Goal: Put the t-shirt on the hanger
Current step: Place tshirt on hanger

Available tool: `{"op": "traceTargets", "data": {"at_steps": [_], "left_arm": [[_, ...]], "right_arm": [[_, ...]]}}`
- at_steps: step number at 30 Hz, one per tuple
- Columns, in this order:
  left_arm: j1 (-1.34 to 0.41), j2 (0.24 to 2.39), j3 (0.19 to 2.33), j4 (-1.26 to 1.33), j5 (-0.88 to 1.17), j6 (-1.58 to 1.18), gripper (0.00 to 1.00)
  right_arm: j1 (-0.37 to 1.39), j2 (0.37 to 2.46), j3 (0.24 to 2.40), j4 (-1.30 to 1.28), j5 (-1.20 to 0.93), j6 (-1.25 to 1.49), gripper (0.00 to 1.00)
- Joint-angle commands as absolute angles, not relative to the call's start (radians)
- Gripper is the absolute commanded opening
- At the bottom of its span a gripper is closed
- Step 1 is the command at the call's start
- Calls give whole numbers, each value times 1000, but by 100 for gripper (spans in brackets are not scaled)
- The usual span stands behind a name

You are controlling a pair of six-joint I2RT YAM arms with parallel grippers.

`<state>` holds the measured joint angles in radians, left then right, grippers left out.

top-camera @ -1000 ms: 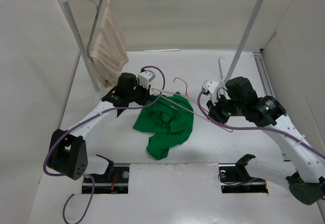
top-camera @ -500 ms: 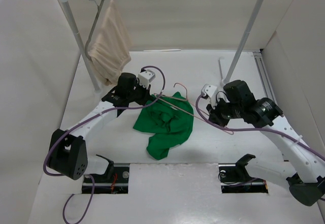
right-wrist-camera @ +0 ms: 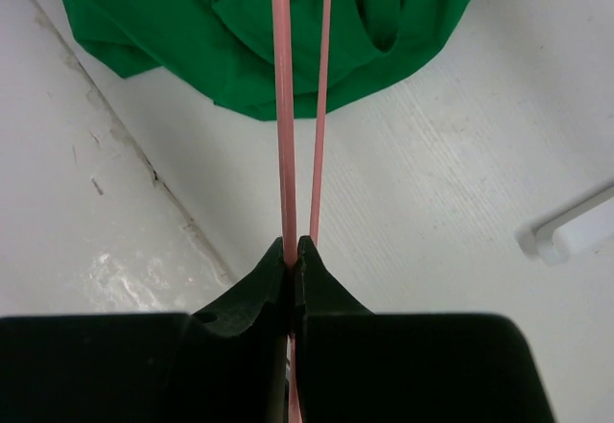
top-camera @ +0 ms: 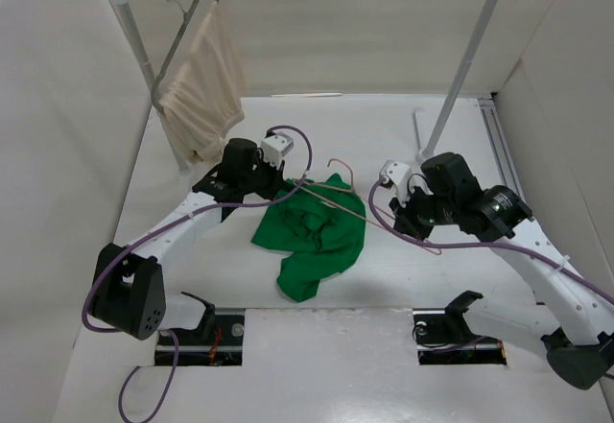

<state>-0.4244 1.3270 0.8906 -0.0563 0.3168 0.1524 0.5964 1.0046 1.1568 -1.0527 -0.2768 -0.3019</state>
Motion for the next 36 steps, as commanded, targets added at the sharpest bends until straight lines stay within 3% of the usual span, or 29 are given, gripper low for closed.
{"op": "traceTargets", "data": {"at_steps": [1,29,36], "left_arm": [[-426,1299,874,-21,319,161,0],[-426,1299,874,-21,319,161,0],[-426,1290,899,-74,399,196,0]], "right_arm": [[601,963,1259,-1032,-268,-295,0],[635,1057,1177,-985,-249,-339,0],[626,1089,1177,-985,-239,-359,0]]}}
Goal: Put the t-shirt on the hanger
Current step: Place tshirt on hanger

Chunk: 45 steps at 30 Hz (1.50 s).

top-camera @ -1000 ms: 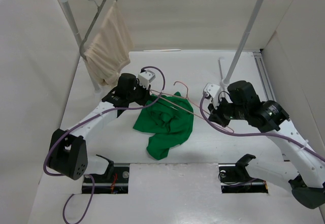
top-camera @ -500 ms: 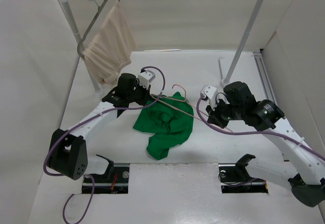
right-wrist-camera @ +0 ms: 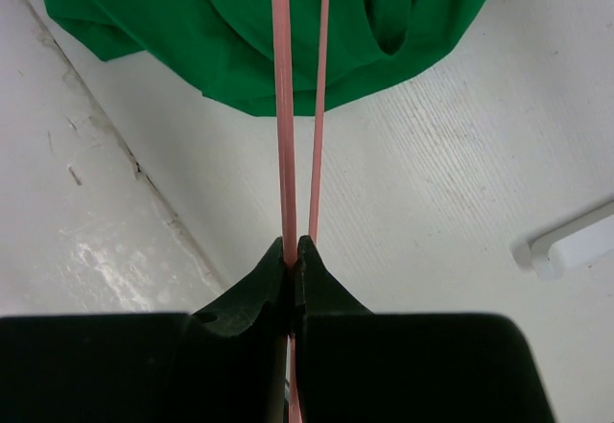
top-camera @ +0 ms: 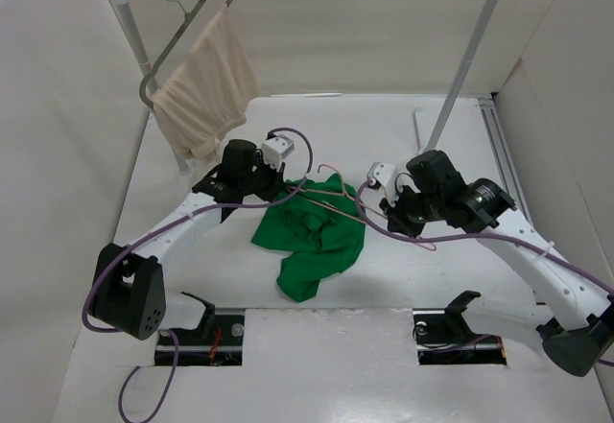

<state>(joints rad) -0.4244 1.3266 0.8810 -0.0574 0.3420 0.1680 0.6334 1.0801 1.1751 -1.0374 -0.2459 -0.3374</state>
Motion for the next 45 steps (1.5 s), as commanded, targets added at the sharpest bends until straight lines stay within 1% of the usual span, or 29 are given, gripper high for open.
{"op": "traceTargets", "data": {"at_steps": [1,7,10,11,14,15,19,24,28,29,30,31,32,33,35,36,37,39,40,41,43,44,45], "left_arm": [[-426,1290,916,-90,419,213,0],[-426,1310,1064,-156,589,258,0],[-426,1319,1132,-210,679,258,0],[-426,1328,1143,-225,739,258,0],[-426,1328,1158,-264,805,233,0],[-426,1328,1158,-274,805,215,0],[-426,1328,1170,-275,828,206,0],[-426,1338,1226,-275,887,195,0],[-426,1338,1236,-311,905,235,0],[-426,1338,1247,-330,905,256,12],[-426,1338,1268,-386,905,288,20],[-426,1338,1284,-426,905,332,28],[-426,1338,1302,-466,887,451,34],[-426,1329,1333,-504,873,513,40],[-393,1313,1342,-572,826,616,45],[-384,1313,1351,-584,810,718,46],[-383,1286,1351,-594,770,774,51],[-383,1260,1318,-568,729,863,55],[-383,1243,1260,-531,715,915,60],[-383,1206,1224,-441,704,943,71],[-383,1168,1146,-327,704,980,81],[-383,1142,1070,-223,704,1015,84],[-383,1141,1034,-177,704,1025,89]], "right_arm": [[626,1089,1177,-973,-248,-359,0],[657,1138,1146,-861,-267,-359,0],[644,1149,1135,-747,-207,-304,0],[635,1158,1135,-712,-174,-286,0],[612,1158,1125,-556,-140,-247,0],[612,1158,1124,-460,-140,-247,0],[612,1176,1075,-248,-222,-258,0],[591,1259,1054,-158,-290,-314,0],[569,1270,1002,-92,-337,-356,0],[569,1270,988,-83,-365,-356,0],[558,1258,974,-74,-379,-371,0],[548,1258,942,-74,-390,-371,0],[548,1246,924,-65,-423,-383,0],[535,1236,904,-48,-443,-383,0],[522,1223,853,-38,-480,-394,0],[522,1223,842,-26,-511,-408,0],[522,1213,832,-26,-537,-420,0],[522,1213,831,-26,-558,-431,0],[522,1213,822,-26,-558,-431,0],[522,1213,822,-26,-569,-442,0],[522,1204,822,-26,-592,-442,0],[522,1204,822,-26,-601,-452,0],[522,1195,813,-26,-601,-453,0]]}}
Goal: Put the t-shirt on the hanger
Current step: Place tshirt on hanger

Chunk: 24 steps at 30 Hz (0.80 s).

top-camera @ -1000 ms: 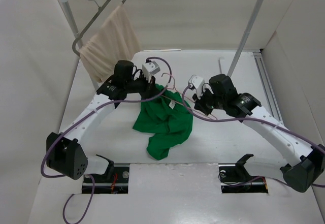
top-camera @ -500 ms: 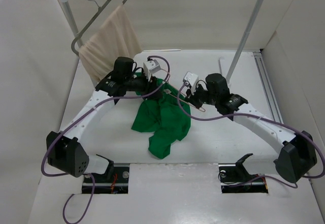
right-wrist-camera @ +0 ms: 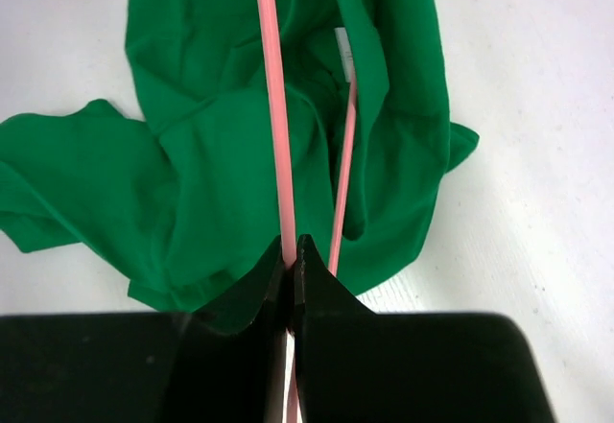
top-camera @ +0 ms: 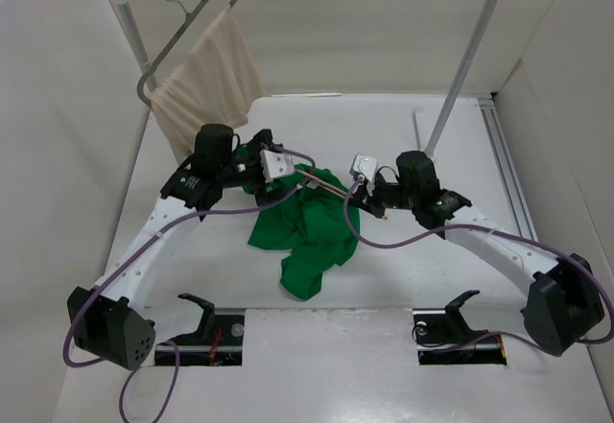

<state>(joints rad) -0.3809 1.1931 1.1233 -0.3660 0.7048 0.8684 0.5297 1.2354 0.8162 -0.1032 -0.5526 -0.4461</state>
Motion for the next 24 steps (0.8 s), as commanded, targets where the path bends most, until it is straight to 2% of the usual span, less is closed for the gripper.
{"op": "traceTargets", "data": {"at_steps": [1,4,7,10,11,12,13,16,17,18,22,23,24], "left_arm": [[-383,1141,1011,-149,704,1046,89],[-383,1224,1023,-162,684,1098,90],[-374,1328,1095,-189,673,1098,95],[-374,1356,1083,-140,696,1118,95],[-374,1356,1083,-140,733,1141,92],[-374,1365,1074,-159,750,1179,86],[-374,1365,1083,-211,762,1193,63],[-397,1376,1092,-293,772,1210,29],[-397,1376,1092,-310,772,1210,6],[-397,1365,1092,-310,781,1183,0],[-397,1338,1081,-298,781,1036,0],[-397,1325,1072,-282,781,985,0],[-397,1313,1062,-225,760,923,0]], "right_arm": [[522,1195,813,-26,-617,-453,0],[522,1186,813,-26,-643,-462,0],[522,1186,813,-26,-673,-471,0],[532,1186,822,-26,-689,-480,0],[532,1186,822,-35,-689,-480,0],[532,1186,822,-35,-689,-480,0],[532,1186,834,-35,-689,-480,0],[532,1186,856,-35,-640,-480,0],[532,1186,880,-35,-626,-480,0],[532,1198,894,-35,-615,-480,0],[508,1268,989,-46,-575,-460,0],[508,1282,1011,-58,-562,-443,9],[496,1313,1053,-58,-546,-410,27]]}}
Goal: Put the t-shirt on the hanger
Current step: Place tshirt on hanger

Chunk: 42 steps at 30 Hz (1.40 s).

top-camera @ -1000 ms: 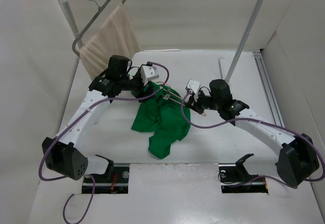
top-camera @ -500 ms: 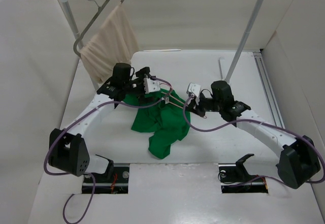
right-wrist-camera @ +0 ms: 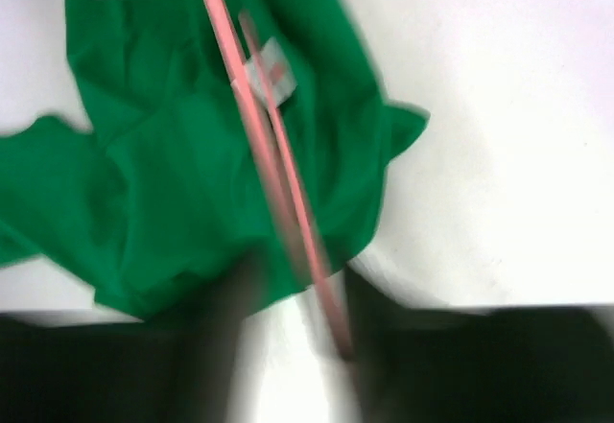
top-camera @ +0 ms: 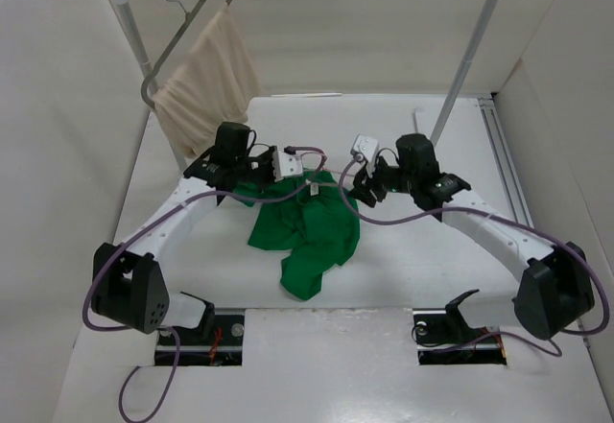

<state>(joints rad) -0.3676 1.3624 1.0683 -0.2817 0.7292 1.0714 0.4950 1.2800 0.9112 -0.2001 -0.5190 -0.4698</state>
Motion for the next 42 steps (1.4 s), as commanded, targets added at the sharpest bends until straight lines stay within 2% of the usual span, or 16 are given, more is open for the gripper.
{"op": "traceTargets", "data": {"at_steps": [1,2,3,5,9,11,13,17,21,25,31,35,36,38,39,42], "left_arm": [[-397,1313,1062,-188,706,770,0],[-397,1313,1048,-154,672,694,0],[-397,1302,1048,-125,640,624,0],[-397,1302,1039,-60,560,445,0],[-387,1269,1008,-20,520,275,0],[-387,1258,996,0,520,230,0],[-387,1246,971,11,546,204,0],[-387,1236,931,35,581,193,0],[-387,1236,922,46,581,202,0],[-387,1227,913,55,563,212,0],[-387,1218,894,74,561,203,0],[-387,1209,894,74,552,202,0],[-387,1200,894,74,552,202,0],[-387,1200,894,74,552,202,0],[-387,1190,894,74,552,212,0],[-373,1181,894,37,592,254,0]], "right_arm": [[480,1327,1077,-77,-532,-391,74],[471,1336,1098,-109,-505,-373,93],[453,1336,1117,-124,-482,-348,100],[443,1324,1129,-135,-367,-247,100],[416,1220,1060,-144,-182,-88,100],[416,1193,1017,-144,-172,-67,100],[416,1209,993,-112,-230,-52,100],[425,1413,983,-5,-423,-29,100],[480,1607,1122,47,-500,-8,94],[518,1733,1176,81,-571,14,83],[538,1834,1186,81,-624,2,72],[548,1858,1142,81,-649,-20,49],[548,1858,1128,90,-649,-20,24],[539,1832,1088,91,-649,-20,3],[523,1816,1071,91,-649,-20,0],[454,1723,978,91,-606,-3,0]]}}
